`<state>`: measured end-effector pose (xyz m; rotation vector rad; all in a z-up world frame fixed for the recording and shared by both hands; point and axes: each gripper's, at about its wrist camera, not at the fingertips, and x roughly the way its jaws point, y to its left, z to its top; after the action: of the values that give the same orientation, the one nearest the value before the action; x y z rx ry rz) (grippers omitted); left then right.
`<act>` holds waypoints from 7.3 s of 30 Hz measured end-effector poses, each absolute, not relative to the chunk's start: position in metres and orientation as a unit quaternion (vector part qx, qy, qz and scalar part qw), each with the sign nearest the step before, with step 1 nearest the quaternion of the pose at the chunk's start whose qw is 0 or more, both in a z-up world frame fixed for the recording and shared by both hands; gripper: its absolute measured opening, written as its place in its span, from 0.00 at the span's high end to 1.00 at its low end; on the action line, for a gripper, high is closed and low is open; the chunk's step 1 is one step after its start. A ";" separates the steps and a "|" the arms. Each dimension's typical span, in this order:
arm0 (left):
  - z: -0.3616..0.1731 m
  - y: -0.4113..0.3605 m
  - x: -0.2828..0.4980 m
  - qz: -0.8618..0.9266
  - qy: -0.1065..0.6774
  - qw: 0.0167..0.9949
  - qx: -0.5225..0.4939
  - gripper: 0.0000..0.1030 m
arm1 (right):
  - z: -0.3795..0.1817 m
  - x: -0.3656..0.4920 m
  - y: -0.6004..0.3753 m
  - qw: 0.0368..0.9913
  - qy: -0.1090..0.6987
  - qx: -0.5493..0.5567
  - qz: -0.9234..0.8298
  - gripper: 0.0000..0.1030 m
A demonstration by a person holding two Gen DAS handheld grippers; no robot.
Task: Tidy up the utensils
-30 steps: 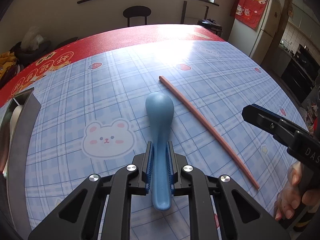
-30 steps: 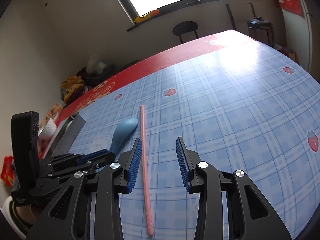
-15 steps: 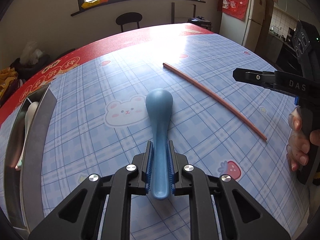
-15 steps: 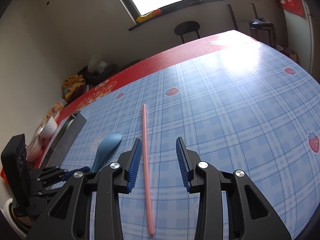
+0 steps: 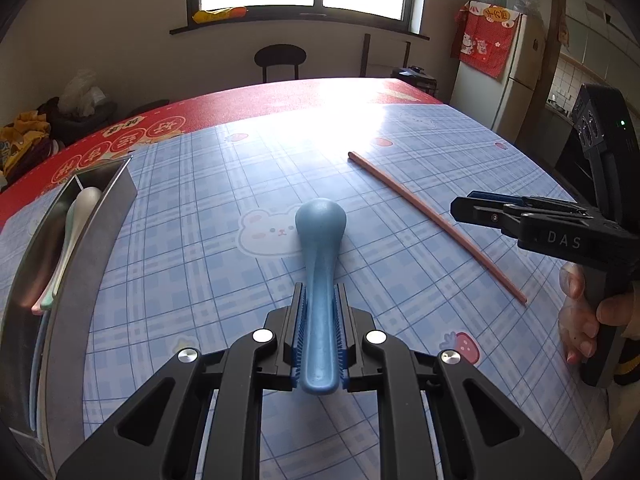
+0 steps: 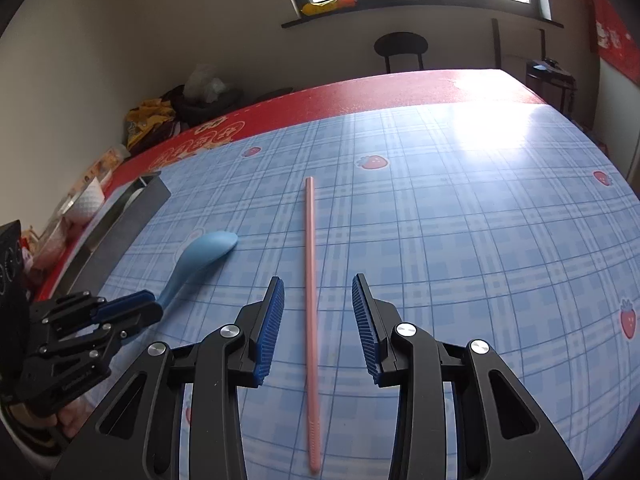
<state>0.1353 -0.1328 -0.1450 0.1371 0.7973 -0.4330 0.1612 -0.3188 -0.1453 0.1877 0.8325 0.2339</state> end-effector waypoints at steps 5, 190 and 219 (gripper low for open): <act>-0.145 -0.126 0.137 -0.203 0.392 0.896 0.049 0.87 | -0.150 0.171 -0.313 0.892 0.435 0.065 0.104 0.67; -0.086 0.064 0.175 -0.174 0.435 0.878 -0.099 0.93 | -0.119 0.136 -0.282 0.900 0.339 0.237 0.135 0.94; -0.084 0.050 0.202 -0.151 0.432 0.882 -0.115 0.74 | -0.137 0.137 -0.270 0.877 0.376 0.265 0.140 0.94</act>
<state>0.2022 0.0500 -0.0841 -0.2389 0.8991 -0.3142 0.1373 -0.2702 -0.1370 0.5536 0.7835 0.2921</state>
